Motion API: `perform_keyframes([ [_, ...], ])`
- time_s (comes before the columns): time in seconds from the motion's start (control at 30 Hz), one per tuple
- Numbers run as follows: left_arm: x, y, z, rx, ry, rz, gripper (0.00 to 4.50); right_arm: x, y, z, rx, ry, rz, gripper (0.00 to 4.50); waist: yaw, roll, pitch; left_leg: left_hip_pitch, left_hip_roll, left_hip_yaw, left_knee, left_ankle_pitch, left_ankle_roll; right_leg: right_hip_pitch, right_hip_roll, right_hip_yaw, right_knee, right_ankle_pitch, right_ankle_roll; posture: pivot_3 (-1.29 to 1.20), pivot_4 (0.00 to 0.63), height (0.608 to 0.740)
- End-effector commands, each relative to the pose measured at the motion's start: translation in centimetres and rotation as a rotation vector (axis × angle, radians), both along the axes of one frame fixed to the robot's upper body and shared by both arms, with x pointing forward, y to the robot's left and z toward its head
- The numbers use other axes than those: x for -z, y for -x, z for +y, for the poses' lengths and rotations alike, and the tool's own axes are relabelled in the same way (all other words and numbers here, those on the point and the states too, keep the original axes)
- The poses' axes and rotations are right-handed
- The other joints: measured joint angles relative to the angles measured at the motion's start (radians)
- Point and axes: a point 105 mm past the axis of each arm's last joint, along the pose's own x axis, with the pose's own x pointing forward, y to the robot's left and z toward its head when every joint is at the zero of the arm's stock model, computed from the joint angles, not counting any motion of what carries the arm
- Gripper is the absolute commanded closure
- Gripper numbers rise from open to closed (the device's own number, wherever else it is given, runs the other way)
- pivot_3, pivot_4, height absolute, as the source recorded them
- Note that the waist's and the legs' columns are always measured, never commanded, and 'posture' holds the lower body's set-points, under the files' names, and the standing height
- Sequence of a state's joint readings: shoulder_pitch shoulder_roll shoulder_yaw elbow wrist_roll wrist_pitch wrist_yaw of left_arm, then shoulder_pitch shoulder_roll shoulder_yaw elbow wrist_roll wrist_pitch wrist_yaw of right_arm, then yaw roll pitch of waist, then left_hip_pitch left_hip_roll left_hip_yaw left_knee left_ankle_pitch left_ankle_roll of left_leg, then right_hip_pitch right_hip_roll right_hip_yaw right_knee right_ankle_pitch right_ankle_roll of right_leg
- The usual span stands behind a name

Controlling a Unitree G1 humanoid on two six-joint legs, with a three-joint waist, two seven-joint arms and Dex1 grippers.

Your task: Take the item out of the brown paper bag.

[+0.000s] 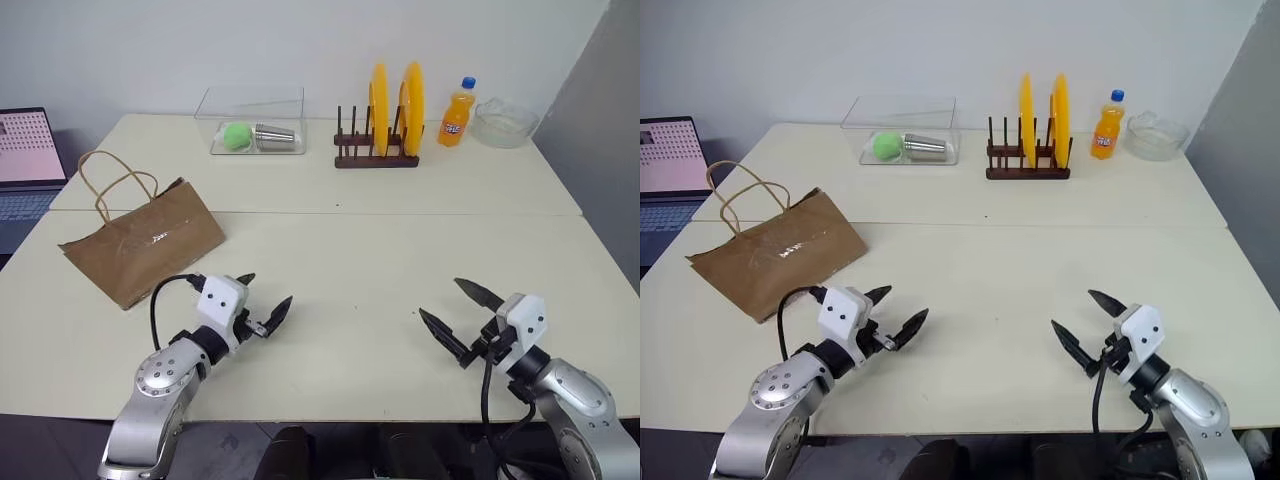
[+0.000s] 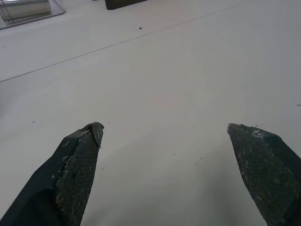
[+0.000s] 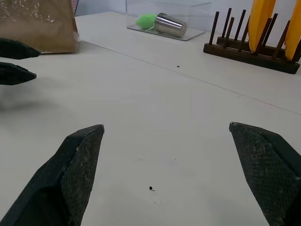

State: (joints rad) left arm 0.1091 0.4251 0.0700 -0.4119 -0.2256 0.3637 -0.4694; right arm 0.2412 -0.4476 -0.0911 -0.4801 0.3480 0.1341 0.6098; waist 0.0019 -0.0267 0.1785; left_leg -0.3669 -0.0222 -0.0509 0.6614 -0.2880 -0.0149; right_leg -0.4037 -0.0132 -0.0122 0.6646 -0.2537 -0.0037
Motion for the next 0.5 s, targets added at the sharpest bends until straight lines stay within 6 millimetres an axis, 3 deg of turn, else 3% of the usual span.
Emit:
perform_keyframes([
  [0.03, -1.12, 0.11, -0.43, 0.015, 0.013, -0.047, 0.01, -0.87, 0.09, 0.65, -0.018, -0.009, -0.049, 0.00, 0.000, 0.000, 0.000, 0.000, 0.000, 0.000, 0.000, 0.000, 0.000, 0.000, 0.000, 0.000, 0.000, 0.000, 0.000, 0.00, 0.150, 0.740],
  [0.5, -1.36, -0.16, 0.31, -0.042, -0.033, -0.070, 0.01, -1.32, -0.18, 1.15, -0.030, -0.011, -0.054, 0.00, 0.000, 0.000, 0.000, 0.000, 0.000, 0.000, 0.000, 0.000, 0.000, 0.000, 0.000, 0.000, 0.000, 0.000, 0.000, 0.00, 0.150, 0.740],
])
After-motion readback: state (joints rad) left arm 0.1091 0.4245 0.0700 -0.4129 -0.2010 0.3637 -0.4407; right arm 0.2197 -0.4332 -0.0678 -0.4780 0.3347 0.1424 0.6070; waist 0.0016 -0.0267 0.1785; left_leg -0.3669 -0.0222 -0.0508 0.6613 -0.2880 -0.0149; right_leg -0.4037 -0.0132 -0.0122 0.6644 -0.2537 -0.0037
